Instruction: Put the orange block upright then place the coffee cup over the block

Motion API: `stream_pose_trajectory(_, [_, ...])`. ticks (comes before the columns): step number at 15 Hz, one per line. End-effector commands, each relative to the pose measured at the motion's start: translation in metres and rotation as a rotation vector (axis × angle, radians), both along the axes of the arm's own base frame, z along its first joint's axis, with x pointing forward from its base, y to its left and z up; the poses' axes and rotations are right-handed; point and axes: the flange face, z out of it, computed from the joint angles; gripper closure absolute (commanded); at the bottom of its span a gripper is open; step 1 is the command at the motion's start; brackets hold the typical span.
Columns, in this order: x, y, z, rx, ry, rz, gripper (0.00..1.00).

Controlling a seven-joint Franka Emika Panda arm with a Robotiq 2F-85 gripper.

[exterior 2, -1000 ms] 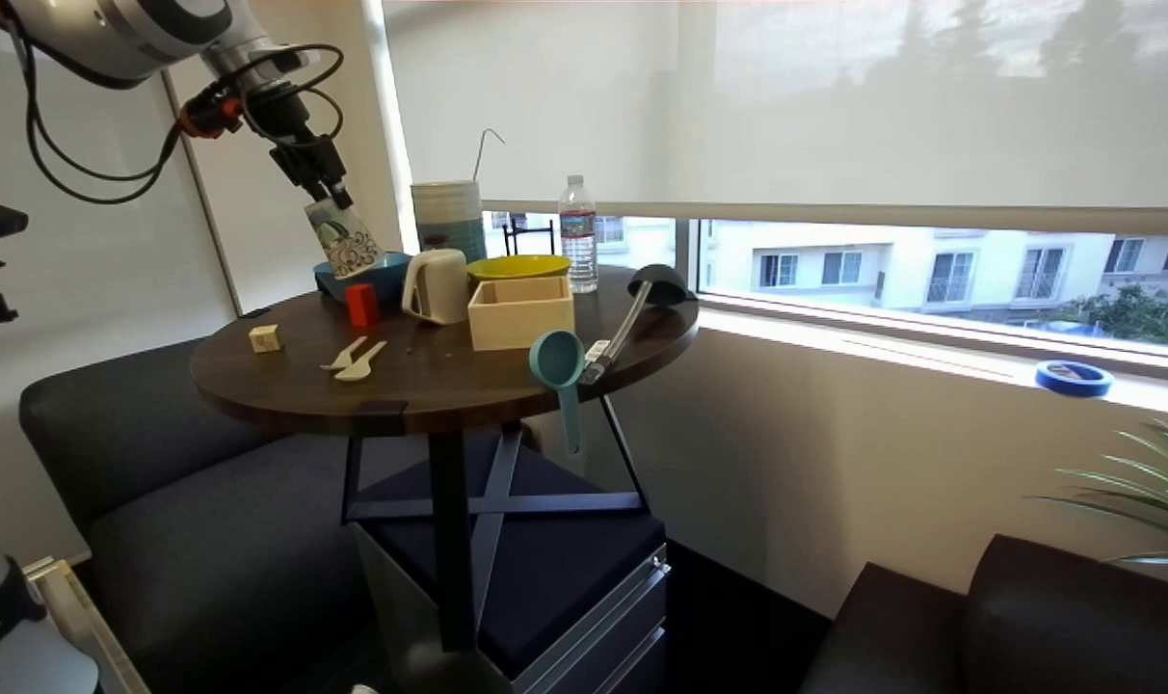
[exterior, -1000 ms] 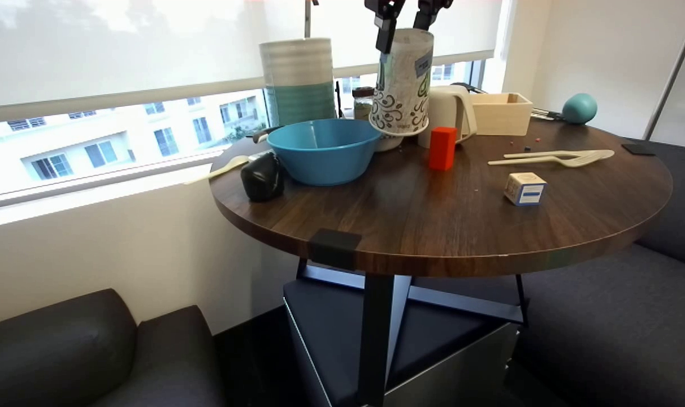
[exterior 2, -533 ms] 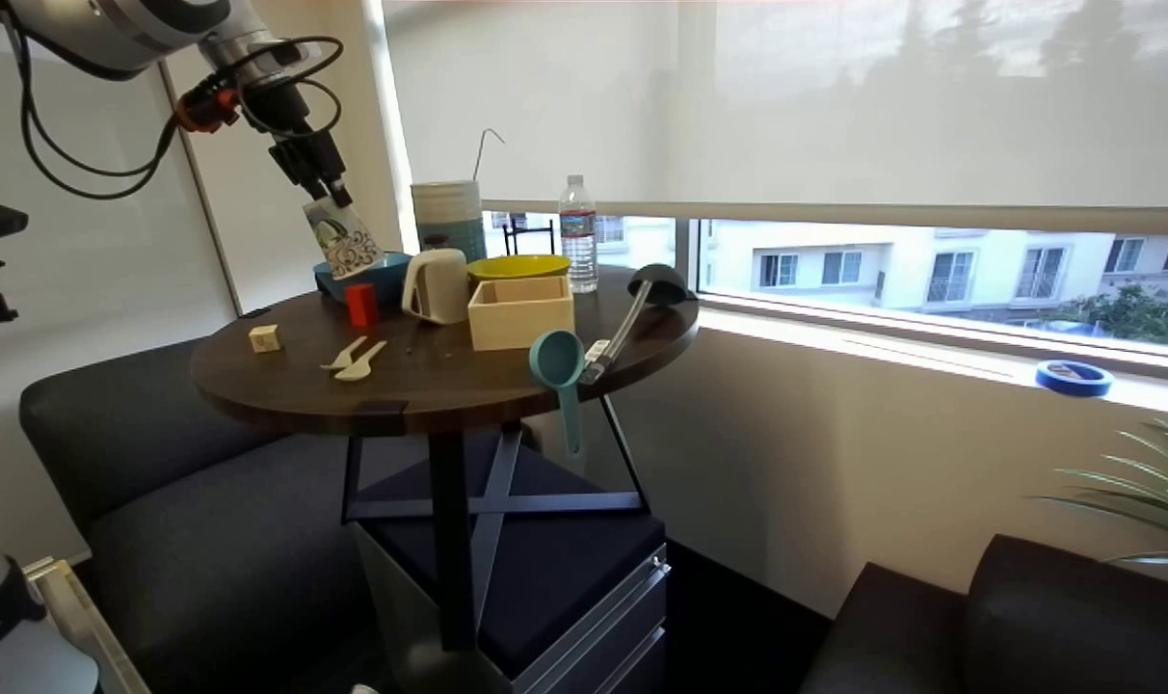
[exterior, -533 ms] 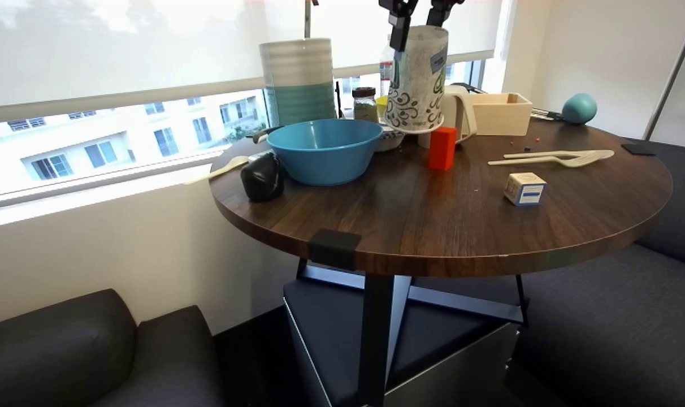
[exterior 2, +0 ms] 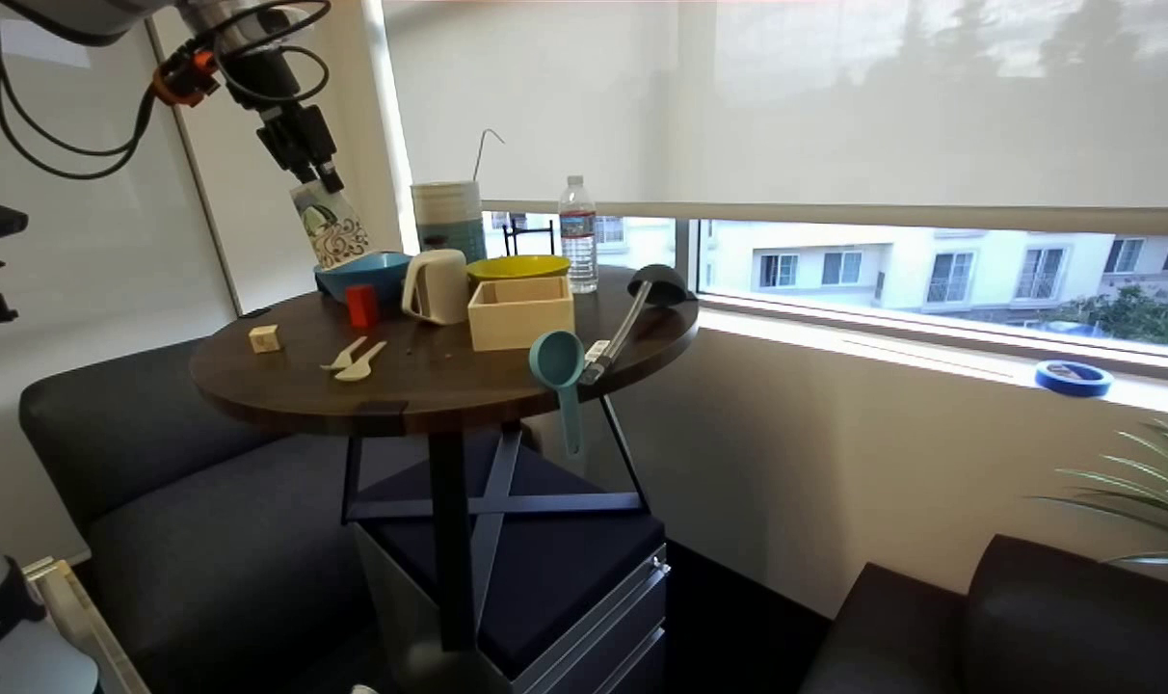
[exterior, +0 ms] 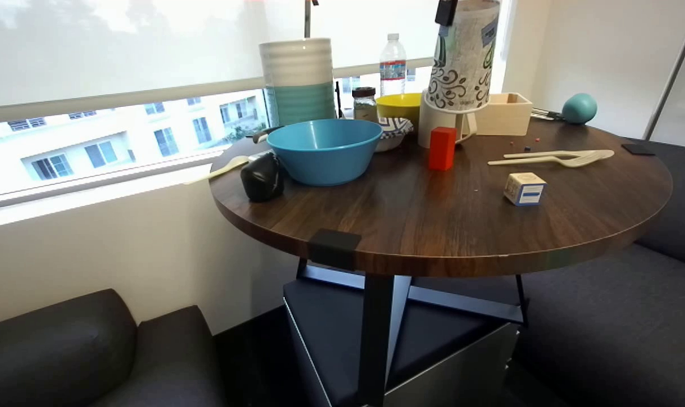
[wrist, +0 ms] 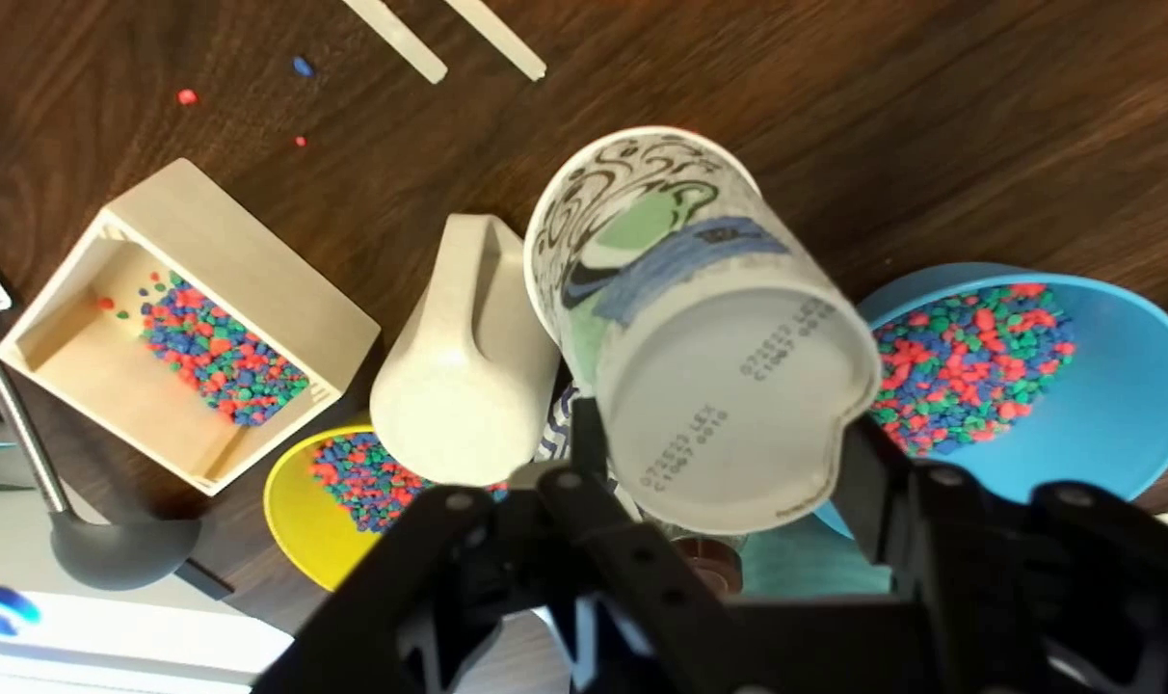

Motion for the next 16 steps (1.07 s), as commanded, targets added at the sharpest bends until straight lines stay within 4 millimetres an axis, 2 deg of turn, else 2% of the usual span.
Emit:
stream_pose_trajectory(1, [0.001, -0.010, -0.013, 0.068, -0.003, 0.026, 0.67])
stream_pose_trajectory(6, [0.003, -0.021, -0.026, 0.099, -0.006, 0.036, 0.67])
stream_pose_trajectory(16, [0.022, -0.017, -0.069, 0.133, 0.046, 0.083, 0.67])
